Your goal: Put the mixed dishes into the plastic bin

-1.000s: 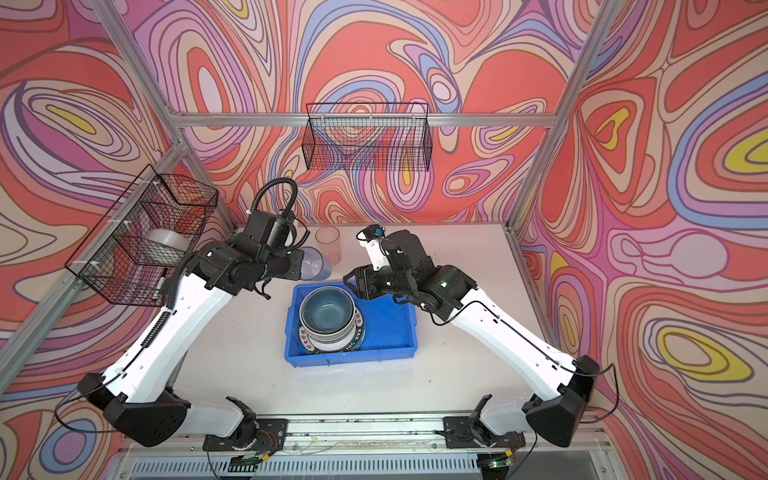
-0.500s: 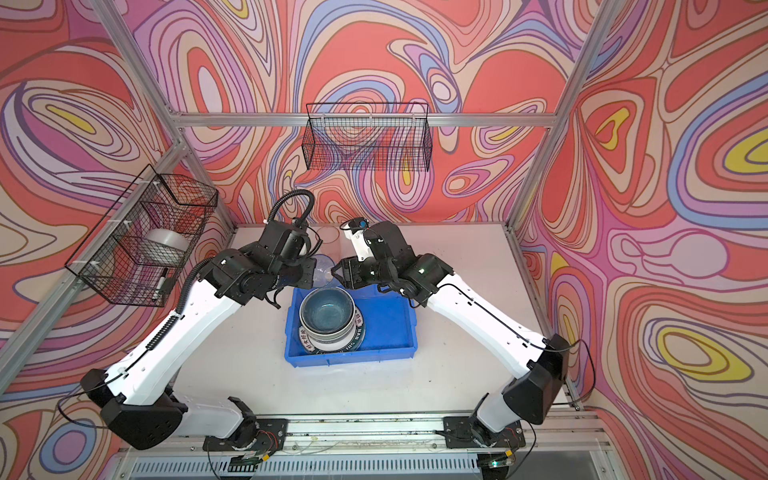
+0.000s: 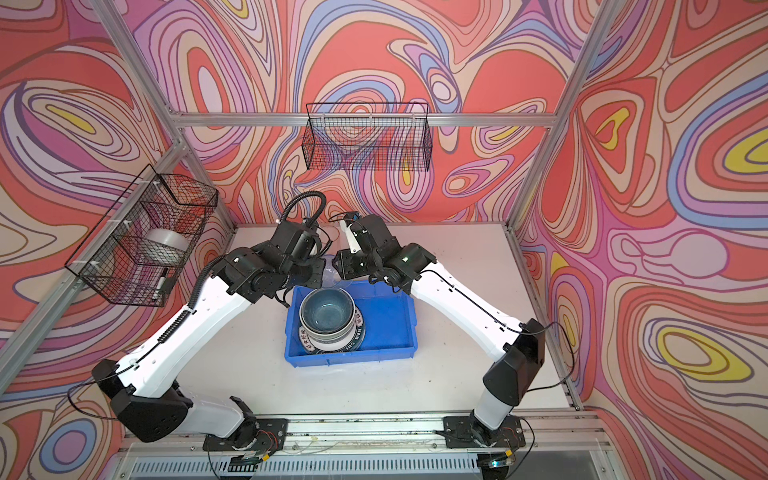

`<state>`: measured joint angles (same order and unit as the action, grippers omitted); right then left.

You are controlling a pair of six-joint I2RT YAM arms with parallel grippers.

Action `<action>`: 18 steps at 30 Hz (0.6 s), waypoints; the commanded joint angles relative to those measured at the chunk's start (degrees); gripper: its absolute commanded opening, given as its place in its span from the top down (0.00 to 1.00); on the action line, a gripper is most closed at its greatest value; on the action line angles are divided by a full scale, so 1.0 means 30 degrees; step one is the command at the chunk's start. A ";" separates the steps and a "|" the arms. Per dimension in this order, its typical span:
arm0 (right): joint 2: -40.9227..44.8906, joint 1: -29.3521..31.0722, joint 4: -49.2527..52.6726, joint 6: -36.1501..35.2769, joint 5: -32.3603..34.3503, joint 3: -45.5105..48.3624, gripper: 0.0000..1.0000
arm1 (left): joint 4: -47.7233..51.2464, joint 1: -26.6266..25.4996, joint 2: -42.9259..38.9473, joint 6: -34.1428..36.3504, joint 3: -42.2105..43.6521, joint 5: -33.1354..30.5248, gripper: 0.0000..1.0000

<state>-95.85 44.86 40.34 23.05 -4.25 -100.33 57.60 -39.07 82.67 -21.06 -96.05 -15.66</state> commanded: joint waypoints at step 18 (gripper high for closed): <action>0.0790 -0.0051 0.0986 -0.0011 0.2274 0.0539 0.94 | -0.0949 -0.0307 0.0107 -0.0361 -0.0765 0.1719 0.79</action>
<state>-95.61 44.93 42.44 22.98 1.23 -99.59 55.31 -39.77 84.38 -21.28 -98.21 -11.51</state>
